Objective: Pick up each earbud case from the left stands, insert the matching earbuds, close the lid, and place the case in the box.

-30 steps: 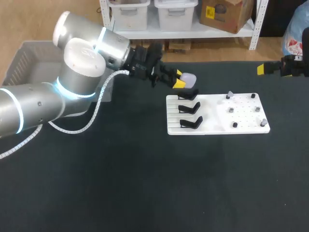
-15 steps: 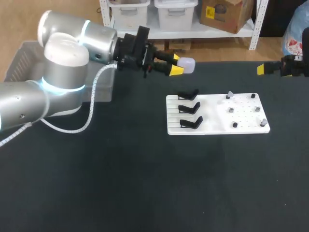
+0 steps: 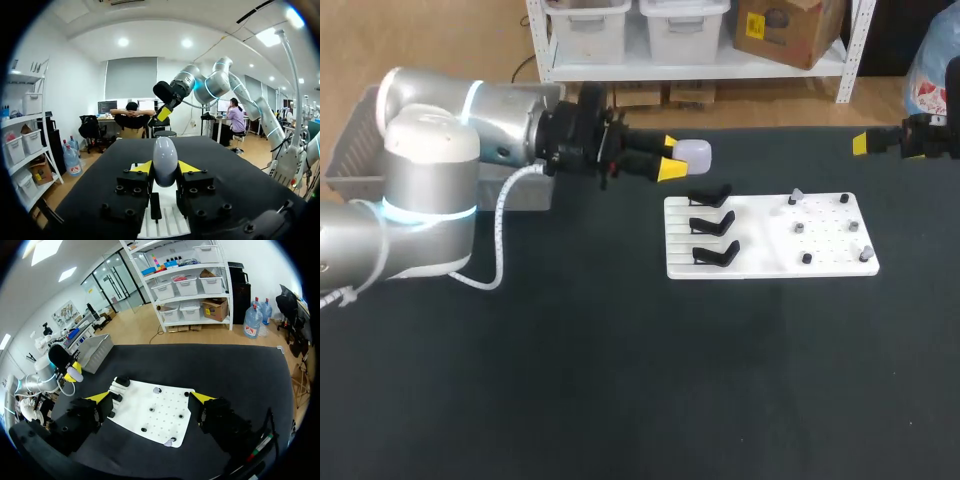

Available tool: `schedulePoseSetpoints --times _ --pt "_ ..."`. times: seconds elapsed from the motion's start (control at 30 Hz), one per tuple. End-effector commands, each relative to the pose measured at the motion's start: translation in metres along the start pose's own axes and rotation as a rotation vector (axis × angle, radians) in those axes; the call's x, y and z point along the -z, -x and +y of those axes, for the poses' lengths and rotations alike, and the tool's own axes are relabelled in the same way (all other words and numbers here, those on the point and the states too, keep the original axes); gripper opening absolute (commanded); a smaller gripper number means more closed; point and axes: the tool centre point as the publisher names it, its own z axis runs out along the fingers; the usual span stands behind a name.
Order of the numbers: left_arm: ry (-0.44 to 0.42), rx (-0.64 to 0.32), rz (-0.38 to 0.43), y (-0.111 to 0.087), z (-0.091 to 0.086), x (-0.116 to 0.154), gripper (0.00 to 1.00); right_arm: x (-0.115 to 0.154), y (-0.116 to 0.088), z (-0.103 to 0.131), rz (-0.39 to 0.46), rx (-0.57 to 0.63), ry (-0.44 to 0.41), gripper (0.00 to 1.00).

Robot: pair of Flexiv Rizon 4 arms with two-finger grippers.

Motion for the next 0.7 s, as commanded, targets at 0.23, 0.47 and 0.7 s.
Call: schedulePoseSetpoints --times 0.23,0.47,0.7 --pt "0.073 -0.007 0.019 -0.002 -0.018 0.000 0.00 0.000 0.000 0.000 0.000 0.000 0.000 1.00" --pt "0.043 -0.005 0.029 -0.006 -0.022 -0.008 0.00 0.000 0.000 0.000 0.000 0.000 0.000 1.00" --pt "0.018 -0.009 0.032 -0.007 -0.022 -0.012 0.00 0.000 0.000 0.000 0.000 0.000 0.000 1.00"
